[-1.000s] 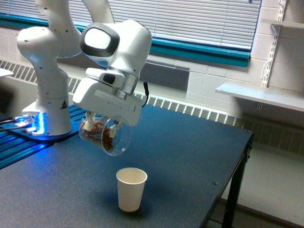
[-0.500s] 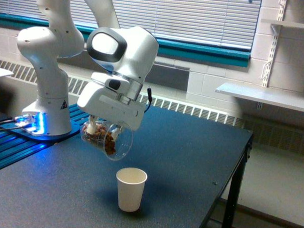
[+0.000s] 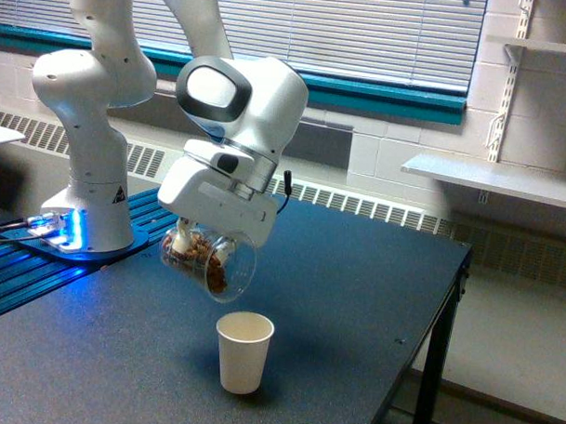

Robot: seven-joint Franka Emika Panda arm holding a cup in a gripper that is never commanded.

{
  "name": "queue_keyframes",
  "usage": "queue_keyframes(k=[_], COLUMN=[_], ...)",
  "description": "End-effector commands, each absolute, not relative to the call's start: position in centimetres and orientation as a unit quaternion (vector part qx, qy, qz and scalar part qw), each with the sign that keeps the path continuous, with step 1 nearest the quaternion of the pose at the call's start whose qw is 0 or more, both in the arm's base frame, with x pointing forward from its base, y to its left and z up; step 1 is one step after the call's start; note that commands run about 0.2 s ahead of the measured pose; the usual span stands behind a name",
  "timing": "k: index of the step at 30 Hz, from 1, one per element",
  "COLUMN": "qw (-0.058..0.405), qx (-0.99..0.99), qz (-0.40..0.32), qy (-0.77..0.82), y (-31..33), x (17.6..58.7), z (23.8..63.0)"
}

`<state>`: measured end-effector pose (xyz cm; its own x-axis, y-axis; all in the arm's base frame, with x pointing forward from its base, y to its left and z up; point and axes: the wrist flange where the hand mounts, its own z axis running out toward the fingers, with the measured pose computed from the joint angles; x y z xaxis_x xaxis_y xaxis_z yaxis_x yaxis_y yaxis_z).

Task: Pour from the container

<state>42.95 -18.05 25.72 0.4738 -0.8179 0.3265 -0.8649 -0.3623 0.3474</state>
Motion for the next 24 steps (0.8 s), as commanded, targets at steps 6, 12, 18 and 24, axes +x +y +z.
queue_keyframes(k=[6, 12, 18, 24], qw=[0.255, 0.264, 0.272, 0.278], qx=[0.817, 0.811, 0.809, 0.811], qz=[0.043, 0.04, 0.039, 0.038], qy=[-0.516, -0.52, -0.52, -0.514], y=[-17.26, -17.0, -16.87, -16.98], x=[43.73, 43.85, 44.09, 44.4], z=[25.78, 25.77, 25.91, 26.12])
